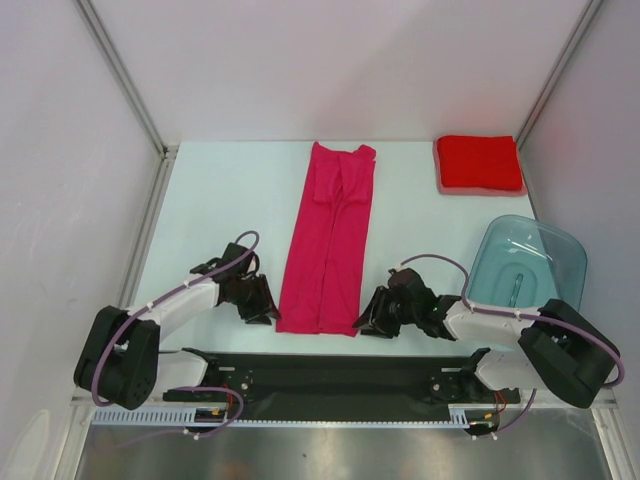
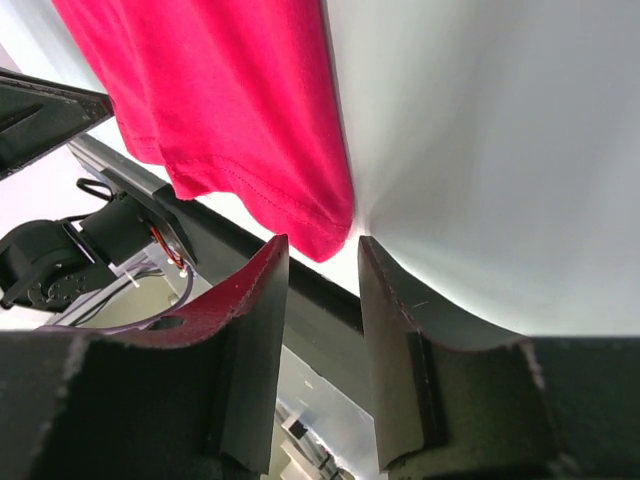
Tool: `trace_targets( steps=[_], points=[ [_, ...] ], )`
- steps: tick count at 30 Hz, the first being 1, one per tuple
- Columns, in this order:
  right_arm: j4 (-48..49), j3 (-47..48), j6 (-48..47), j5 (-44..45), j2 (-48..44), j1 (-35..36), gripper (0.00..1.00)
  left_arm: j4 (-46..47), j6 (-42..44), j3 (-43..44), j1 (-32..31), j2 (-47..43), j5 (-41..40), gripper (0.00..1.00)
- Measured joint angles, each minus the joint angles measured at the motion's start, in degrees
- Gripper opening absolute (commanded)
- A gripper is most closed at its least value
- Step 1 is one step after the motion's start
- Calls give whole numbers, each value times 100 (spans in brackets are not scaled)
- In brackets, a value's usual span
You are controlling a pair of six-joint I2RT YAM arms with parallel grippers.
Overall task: Fold and stack the t-shirts
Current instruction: Fold the tshirt
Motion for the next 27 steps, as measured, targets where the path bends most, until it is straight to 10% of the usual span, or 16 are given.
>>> trace_targets(
  steps=[15,27],
  points=[
    [-11,48,291,199,195,208,33,-2,-7,-4,4,-90,-2,40],
    [243,-44,280,269,348,199,0,111,-111,-260,4,-321,114,48]
  ],
)
